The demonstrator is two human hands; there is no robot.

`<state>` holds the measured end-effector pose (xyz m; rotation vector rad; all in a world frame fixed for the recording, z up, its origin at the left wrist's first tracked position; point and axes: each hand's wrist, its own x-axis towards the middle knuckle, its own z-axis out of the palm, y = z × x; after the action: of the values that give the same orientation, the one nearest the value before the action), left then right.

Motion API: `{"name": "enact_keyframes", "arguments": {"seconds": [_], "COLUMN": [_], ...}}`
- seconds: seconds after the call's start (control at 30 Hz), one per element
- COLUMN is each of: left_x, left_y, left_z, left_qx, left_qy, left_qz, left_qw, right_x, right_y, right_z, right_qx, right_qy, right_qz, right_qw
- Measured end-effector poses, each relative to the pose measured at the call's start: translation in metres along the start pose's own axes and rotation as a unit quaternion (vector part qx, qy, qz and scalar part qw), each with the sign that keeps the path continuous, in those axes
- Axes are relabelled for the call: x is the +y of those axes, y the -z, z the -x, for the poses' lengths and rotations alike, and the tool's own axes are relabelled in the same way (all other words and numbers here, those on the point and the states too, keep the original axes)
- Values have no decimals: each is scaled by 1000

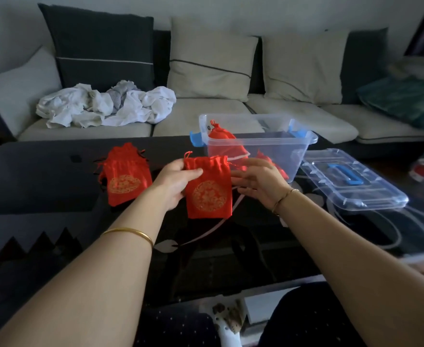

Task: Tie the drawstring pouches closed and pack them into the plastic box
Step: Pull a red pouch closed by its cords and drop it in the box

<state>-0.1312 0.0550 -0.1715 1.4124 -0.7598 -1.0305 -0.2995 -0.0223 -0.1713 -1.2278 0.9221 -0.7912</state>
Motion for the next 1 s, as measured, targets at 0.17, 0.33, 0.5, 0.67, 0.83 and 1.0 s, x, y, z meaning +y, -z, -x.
{"name": "enact_keyframes", "arguments": {"seconds": [0.17, 0.33, 0.5, 0.67, 0.83, 1.0], "left_x": [3, 5, 14, 16, 17, 12], "left_y": [-8, -3, 5, 11, 13, 17], "left_z": [4, 7, 5, 4, 3, 2], "left_qx": [-9, -6, 7, 75, 131, 206], "left_qy": [-3, 14, 24, 13, 17, -68], "left_qz": [-11, -8, 105, 94, 15, -154], "left_qw": [1000, 1000, 994, 993, 991, 964], "right_x": [-4, -2, -1, -3, -5, -6], "right_y": [2, 0, -2, 0, 4, 3], "right_z": [4, 3, 2, 2, 0, -2], "right_qx": [0, 17, 32, 46, 76, 115], "right_qy": [59, 128, 156, 162, 164, 158], "right_qz": [71, 209, 245, 225, 234, 243], "right_qw": [996, 969, 956, 960, 955, 950]}}
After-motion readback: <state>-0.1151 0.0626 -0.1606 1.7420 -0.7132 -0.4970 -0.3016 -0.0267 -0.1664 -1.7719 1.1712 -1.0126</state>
